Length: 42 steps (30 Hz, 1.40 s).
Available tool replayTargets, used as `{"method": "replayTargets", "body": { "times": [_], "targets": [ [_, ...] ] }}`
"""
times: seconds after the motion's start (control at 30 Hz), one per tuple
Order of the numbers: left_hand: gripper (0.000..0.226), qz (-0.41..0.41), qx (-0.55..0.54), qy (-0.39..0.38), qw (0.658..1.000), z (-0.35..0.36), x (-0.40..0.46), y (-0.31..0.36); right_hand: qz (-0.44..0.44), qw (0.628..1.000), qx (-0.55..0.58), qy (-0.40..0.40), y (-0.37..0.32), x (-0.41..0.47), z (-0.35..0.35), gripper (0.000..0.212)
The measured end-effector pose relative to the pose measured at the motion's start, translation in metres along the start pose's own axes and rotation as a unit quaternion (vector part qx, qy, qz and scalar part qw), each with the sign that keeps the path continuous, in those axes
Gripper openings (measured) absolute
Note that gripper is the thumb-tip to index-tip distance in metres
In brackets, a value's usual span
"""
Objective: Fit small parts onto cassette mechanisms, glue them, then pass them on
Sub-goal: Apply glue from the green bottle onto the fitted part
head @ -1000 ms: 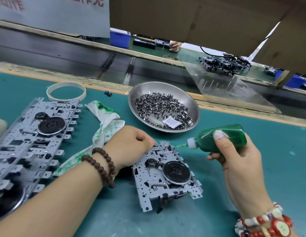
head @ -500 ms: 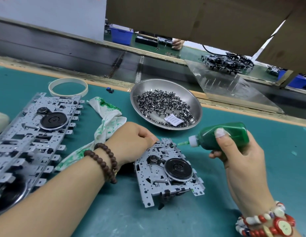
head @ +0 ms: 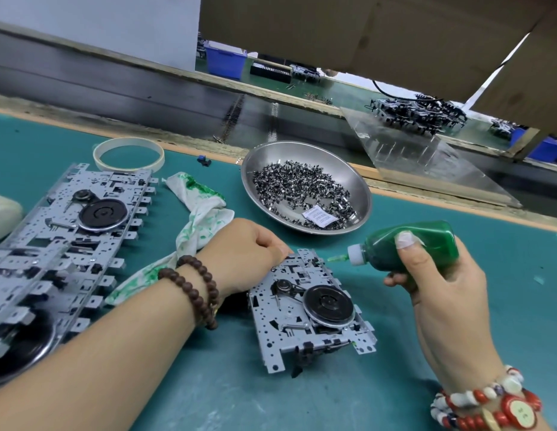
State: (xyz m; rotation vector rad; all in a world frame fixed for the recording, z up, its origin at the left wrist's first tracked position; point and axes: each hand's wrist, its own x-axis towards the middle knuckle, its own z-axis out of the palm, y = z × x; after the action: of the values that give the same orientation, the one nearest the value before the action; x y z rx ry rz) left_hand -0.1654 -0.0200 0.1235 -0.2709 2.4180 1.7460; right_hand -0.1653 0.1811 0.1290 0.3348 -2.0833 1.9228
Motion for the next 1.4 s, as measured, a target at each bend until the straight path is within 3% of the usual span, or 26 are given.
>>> {"method": "replayTargets", "body": {
  "times": [0.2, 1.4],
  "targets": [
    [0.02, 0.004, 0.002, 0.001, 1.0, -0.0005, -0.0006, 0.0007, -0.007, 1.0, 0.006, 0.004, 0.002, -0.0008, -0.0007, 0.008],
    [0.017, 0.012, 0.01, 0.005, 1.0, 0.0002, -0.0008, -0.0008, 0.01, 0.999, 0.016, 0.031, -0.0009, 0.0009, -0.0012, 0.01]
  ]
}}
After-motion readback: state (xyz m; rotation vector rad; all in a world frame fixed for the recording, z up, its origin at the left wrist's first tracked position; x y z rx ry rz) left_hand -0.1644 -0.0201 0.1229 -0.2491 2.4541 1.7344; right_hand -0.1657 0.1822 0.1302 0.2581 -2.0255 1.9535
